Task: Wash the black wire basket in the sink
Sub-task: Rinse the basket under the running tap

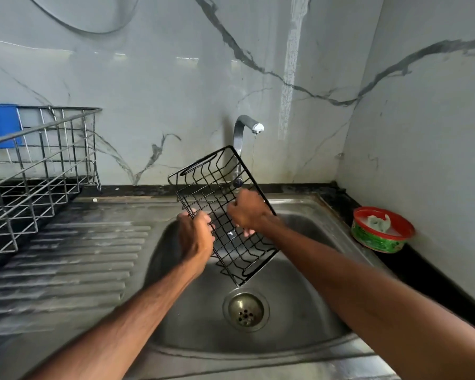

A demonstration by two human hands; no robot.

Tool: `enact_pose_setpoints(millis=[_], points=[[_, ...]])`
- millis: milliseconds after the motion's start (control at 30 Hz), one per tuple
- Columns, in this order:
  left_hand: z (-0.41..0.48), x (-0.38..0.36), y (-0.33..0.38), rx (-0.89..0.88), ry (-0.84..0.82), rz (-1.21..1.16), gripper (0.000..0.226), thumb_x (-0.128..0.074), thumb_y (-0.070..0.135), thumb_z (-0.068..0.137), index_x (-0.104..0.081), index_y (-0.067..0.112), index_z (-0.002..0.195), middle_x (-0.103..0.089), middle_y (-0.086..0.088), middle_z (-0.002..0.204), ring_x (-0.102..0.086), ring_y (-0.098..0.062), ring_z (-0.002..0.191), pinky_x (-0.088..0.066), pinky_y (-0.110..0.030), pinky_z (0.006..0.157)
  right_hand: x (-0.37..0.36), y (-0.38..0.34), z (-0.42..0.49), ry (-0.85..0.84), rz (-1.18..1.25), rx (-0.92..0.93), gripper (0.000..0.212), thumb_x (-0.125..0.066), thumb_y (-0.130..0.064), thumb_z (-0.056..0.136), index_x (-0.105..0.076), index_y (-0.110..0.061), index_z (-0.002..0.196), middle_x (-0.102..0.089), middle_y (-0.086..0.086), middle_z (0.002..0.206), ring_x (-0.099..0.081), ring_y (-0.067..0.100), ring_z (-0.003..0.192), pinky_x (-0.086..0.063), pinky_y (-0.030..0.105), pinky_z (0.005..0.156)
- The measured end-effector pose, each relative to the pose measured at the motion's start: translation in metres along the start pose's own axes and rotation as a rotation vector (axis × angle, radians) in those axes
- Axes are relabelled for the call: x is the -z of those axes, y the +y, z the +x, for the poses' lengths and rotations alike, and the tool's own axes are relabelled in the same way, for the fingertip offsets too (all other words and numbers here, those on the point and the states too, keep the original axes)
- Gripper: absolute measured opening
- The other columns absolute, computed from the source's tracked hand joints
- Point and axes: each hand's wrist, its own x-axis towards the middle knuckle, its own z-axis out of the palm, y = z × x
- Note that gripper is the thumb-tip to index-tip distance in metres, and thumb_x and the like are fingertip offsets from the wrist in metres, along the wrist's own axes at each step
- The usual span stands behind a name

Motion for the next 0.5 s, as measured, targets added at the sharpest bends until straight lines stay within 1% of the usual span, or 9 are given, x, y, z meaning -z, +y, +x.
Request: enact_pose_setpoints(millis=[67, 100, 133, 200, 233, 300, 367, 433, 500], points=[[0.012, -0.001, -0.012, -0.002, -0.001, -0.006, 0.037, -0.048, 0.047, 0.079, -0.051, 0.017, 0.101, -0.073, -0.008, 0.097, -0.074, -0.026, 0.086, -0.064, -0.051, 0.074, -0.003, -0.008, -0.004, 0.088, -0.178, 0.066, 0.015, -0.052, -0.018, 0.099, -0.061, -0.009, 0.091, -0.062, 0.004, 0.08, -0.06, 0.016, 0.064, -0.05, 0.029, 0.055], [0.018, -0.002, -0.019, -0.003, 0.002, 0.012, 0.04, -0.049, 0.05, 0.078, -0.052, 0.019, 0.103, -0.073, -0.011, 0.106, -0.073, -0.027, 0.09, -0.064, -0.052, 0.077, -0.006, -0.009, -0.007, 0.103, -0.225, 0.093, 0.011, -0.054, -0.016, 0.097, -0.061, -0.009, 0.093, -0.061, 0.003, 0.082, -0.06, 0.017, 0.069, -0.052, 0.03, 0.06], [0.022, -0.002, -0.022, 0.018, 0.009, -0.019, 0.045, -0.052, 0.049, 0.077, -0.054, 0.016, 0.108, -0.072, -0.015, 0.113, -0.072, -0.032, 0.095, -0.062, -0.054, 0.082, -0.008, -0.007, -0.01, 0.09, -0.239, 0.113, 0.008, -0.055, -0.014, 0.095, -0.061, -0.008, 0.097, -0.061, 0.004, 0.087, -0.061, 0.019, 0.074, -0.056, 0.033, 0.065], [0.027, -0.003, -0.025, 0.057, 0.038, -0.097, 0.057, -0.055, 0.04, 0.076, -0.054, 0.009, 0.124, -0.067, -0.023, 0.12, -0.069, -0.043, 0.106, -0.057, -0.055, 0.093, -0.007, -0.001, -0.016, 0.006, -0.127, 0.132, 0.016, -0.058, -0.009, 0.091, -0.062, -0.002, 0.105, -0.064, 0.011, 0.096, -0.065, 0.027, 0.081, -0.06, 0.039, 0.072], [0.023, -0.002, -0.019, 0.054, 0.045, -0.113, 0.06, -0.054, 0.039, 0.076, -0.053, 0.009, 0.128, -0.066, -0.024, 0.121, -0.067, -0.045, 0.108, -0.056, -0.054, 0.095, -0.003, 0.003, -0.017, -0.051, -0.031, 0.13, 0.017, -0.059, -0.008, 0.092, -0.064, 0.001, 0.106, -0.067, 0.015, 0.097, -0.067, 0.03, 0.082, -0.061, 0.04, 0.072], [0.019, 0.0, -0.014, 0.026, 0.046, -0.113, 0.063, -0.053, 0.043, 0.075, -0.053, 0.011, 0.129, -0.067, -0.023, 0.12, -0.067, -0.045, 0.109, -0.055, -0.054, 0.097, 0.011, 0.01, -0.021, -0.202, 0.221, 0.102, 0.019, -0.058, -0.013, 0.099, -0.068, 0.002, 0.103, -0.073, 0.018, 0.096, -0.072, 0.028, 0.081, -0.062, 0.036, 0.069], [0.031, -0.002, -0.027, 0.025, 0.057, -0.093, 0.066, -0.052, 0.049, 0.073, -0.053, 0.013, 0.128, -0.067, -0.021, 0.119, -0.067, -0.043, 0.109, -0.057, -0.055, 0.098, 0.031, 0.018, -0.022, -0.339, 0.584, 0.004, 0.029, -0.053, -0.021, 0.104, -0.068, 0.003, 0.109, -0.075, 0.02, 0.1, -0.075, 0.03, 0.089, -0.061, 0.034, 0.07], [0.029, 0.003, -0.026, 0.034, 0.048, -0.005, 0.066, -0.051, 0.056, 0.072, -0.058, 0.014, 0.123, -0.071, -0.013, 0.111, -0.071, -0.036, 0.1, -0.06, -0.056, 0.09, 0.05, 0.027, -0.017, -0.315, 0.894, -0.106, 0.032, -0.046, -0.019, 0.106, -0.066, 0.005, 0.114, -0.075, 0.021, 0.106, -0.074, 0.034, 0.096, -0.061, 0.035, 0.077], [0.014, 0.009, -0.013, 0.033, -0.001, 0.113, 0.052, -0.048, 0.054, 0.083, -0.064, 0.013, 0.11, -0.069, -0.003, 0.094, -0.073, -0.027, 0.087, -0.064, -0.052, 0.078, 0.063, 0.034, -0.004, -0.249, 1.167, -0.256, 0.034, -0.039, -0.013, 0.106, -0.064, 0.007, 0.116, -0.074, 0.023, 0.107, -0.074, 0.034, 0.098, -0.062, 0.037, 0.08]])
